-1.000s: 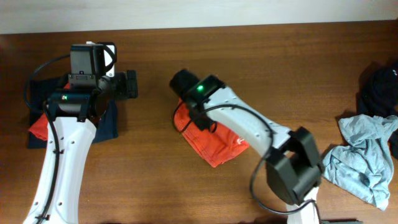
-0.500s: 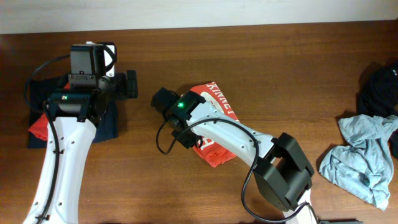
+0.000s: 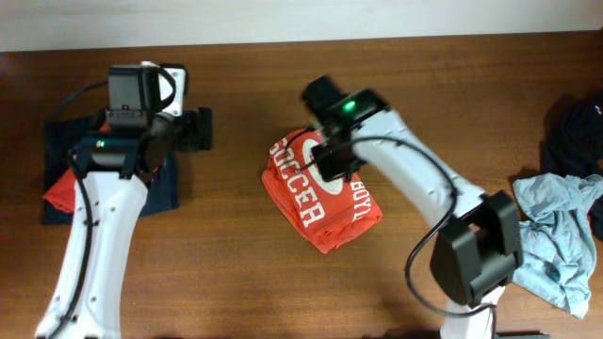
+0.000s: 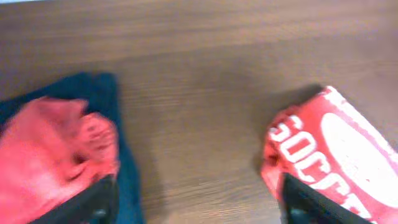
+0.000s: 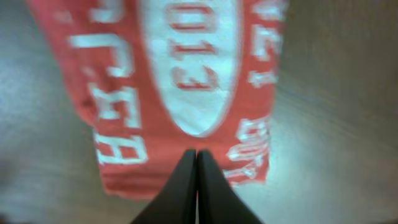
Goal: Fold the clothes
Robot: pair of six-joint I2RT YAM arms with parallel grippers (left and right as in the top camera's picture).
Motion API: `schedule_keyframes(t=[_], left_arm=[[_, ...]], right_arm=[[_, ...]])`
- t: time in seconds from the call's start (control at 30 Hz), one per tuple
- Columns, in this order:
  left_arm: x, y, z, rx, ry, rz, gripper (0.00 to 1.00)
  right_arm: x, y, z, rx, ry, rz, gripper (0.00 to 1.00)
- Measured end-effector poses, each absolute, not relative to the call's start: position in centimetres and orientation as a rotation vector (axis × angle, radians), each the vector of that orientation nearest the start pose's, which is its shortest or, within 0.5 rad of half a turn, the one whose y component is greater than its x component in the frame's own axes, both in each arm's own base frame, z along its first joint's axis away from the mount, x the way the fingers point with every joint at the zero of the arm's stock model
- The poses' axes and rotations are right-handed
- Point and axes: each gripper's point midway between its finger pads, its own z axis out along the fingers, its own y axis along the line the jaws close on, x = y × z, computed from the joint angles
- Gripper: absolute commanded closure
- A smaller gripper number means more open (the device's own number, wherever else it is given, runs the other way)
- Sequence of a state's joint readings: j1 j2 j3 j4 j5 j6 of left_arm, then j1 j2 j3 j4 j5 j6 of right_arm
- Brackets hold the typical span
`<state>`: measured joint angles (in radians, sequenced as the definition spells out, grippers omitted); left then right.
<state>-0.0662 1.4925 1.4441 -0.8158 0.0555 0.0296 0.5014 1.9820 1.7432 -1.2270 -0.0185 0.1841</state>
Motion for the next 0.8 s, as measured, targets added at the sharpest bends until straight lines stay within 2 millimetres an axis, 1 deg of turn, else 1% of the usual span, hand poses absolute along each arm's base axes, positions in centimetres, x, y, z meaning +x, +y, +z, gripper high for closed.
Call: schedule_keyframes(t=[0.07,0.1,0.17,0.23,0.3,0.37,0.47,0.53,0.6,0.67,0.73,0.8], left_arm=[[41.5,-5.4,22.3,0.230,2.449,-0.164,0.46],[42.0,-6.1,21.5,0.263,2.457,-0.196,0.52],[42.8,-8.2,18.7,0.360,2.494,-0.290,0.62],[43.5,-10.7,15.8,0.470,2.510,-0.399,0.69],[43.6,-12.9,13.0,0.552,2.539,-0.480,0.73],[43.2,-14.7,10.5,0.613,2.572,-0.541,0.77],[42.2,-17.1,7.6,0.715,2.610,-0.603,0.80],[41.5,-18.5,5.9,0.777,2.630,-0.623,0.82],[41.0,-19.3,4.6,0.817,2.647,-0.630,0.82],[40.7,-19.6,3.6,0.840,2.667,-0.615,0.82],[40.6,-19.3,2.3,0.849,2.697,-0.579,0.82],[40.6,-18.9,1.2,0.849,2.727,-0.545,0.85]], right_arm=[[35.5,19.1,11.2,-0.372,3.053,0.215,0.96],[35.6,19.0,11.4,-0.323,3.069,0.308,0.96],[35.4,19.0,11.2,-0.272,3.092,0.406,0.96],[34.3,19.3,10.5,-0.240,3.138,0.502,0.96],[33.0,19.7,9.5,-0.236,3.179,0.557,0.96],[31.6,20.3,8.2,-0.245,3.218,0.613,0.96],[29.6,20.9,6.2,-0.246,3.266,0.669,0.96],[28.8,21.1,5.1,-0.229,3.285,0.690,0.96],[28.1,21.0,4.0,-0.195,3.303,0.702,0.96],[27.6,20.8,3.1,-0.158,3.317,0.704,0.96],[27.0,20.3,2.2,-0.109,3.339,0.692,0.96],[26.5,19.8,1.6,-0.058,3.361,0.676,0.96]])
